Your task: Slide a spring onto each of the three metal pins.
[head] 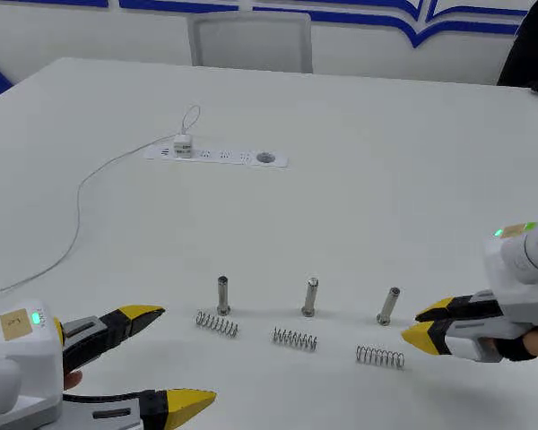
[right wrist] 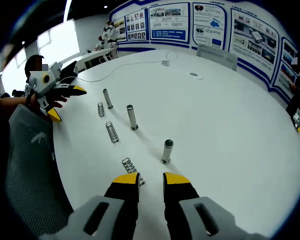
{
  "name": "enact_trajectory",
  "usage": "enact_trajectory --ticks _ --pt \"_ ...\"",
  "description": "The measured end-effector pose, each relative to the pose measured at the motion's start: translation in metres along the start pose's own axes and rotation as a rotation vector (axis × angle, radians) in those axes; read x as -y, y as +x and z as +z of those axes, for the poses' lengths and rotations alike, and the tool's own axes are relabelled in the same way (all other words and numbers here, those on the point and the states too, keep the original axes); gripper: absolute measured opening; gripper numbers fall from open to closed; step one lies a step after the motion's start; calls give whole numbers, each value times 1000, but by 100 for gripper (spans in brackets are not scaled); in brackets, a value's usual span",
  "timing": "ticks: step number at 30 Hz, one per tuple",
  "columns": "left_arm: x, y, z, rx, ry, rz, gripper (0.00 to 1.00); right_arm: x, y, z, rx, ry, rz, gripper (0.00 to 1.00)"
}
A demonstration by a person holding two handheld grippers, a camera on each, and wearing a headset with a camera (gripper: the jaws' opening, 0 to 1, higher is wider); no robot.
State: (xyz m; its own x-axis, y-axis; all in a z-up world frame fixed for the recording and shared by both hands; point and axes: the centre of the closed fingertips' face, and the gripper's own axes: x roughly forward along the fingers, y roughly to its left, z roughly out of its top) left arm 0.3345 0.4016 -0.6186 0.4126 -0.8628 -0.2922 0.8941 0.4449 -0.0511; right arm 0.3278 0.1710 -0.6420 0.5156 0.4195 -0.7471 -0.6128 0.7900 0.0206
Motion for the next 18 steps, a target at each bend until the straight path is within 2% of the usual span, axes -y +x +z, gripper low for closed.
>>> enact_trajectory --ticks 5,11,18 --pt "1 0 1 -1 4 -1 73 -11 8 -7 -10 -77 67 20" --pt "0 -3 0 -6 3 5 73 -20 17 -16 -39 -217 122 19" --pt "-1 -5 0 -9 2 10 73 -19 21 -15 -32 -271 151 19"
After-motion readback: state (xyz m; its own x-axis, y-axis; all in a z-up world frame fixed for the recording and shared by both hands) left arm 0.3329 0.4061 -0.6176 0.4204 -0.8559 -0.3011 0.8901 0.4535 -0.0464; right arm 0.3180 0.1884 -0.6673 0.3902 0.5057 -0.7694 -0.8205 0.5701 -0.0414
